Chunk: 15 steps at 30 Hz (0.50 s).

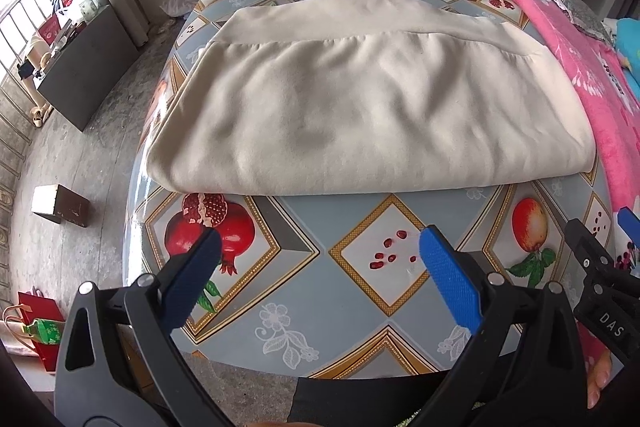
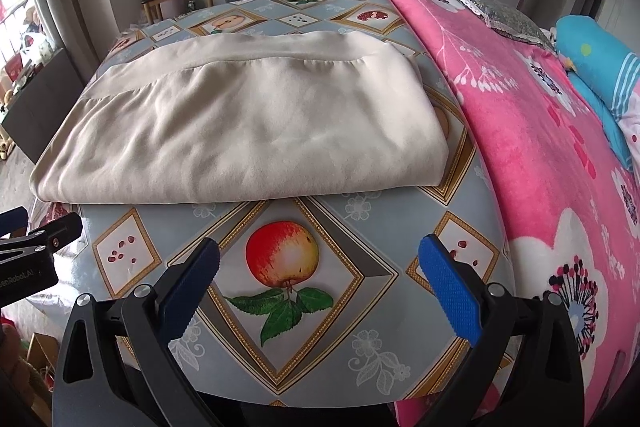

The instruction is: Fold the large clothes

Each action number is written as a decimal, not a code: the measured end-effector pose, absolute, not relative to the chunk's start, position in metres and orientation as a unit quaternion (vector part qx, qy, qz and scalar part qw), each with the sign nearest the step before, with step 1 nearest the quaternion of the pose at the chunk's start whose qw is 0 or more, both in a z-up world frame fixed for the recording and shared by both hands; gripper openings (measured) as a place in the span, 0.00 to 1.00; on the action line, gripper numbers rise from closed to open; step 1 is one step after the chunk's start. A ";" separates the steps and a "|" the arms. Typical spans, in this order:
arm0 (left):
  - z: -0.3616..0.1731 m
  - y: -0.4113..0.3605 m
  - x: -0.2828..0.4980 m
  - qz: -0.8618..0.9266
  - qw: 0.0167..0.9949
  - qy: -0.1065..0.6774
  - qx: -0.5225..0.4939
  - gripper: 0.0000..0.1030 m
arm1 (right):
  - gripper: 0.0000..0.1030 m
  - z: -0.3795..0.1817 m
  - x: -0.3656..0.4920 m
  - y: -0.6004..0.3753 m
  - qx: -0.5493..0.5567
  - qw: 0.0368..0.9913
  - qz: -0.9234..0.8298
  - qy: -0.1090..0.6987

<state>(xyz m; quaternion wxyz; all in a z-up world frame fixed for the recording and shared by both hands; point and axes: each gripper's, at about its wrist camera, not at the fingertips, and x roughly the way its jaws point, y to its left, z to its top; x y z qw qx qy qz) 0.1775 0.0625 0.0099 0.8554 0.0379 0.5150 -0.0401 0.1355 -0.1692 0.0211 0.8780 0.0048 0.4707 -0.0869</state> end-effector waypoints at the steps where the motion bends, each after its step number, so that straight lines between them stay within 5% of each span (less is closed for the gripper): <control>1: 0.010 0.063 0.177 -0.040 0.856 0.515 0.037 0.93 | 0.94 0.022 0.134 -0.169 0.005 0.878 -0.087 0.470; 15: 0.010 0.061 0.177 -0.051 0.851 0.522 0.029 0.93 | 0.94 0.027 0.129 -0.164 0.005 0.878 -0.085 0.471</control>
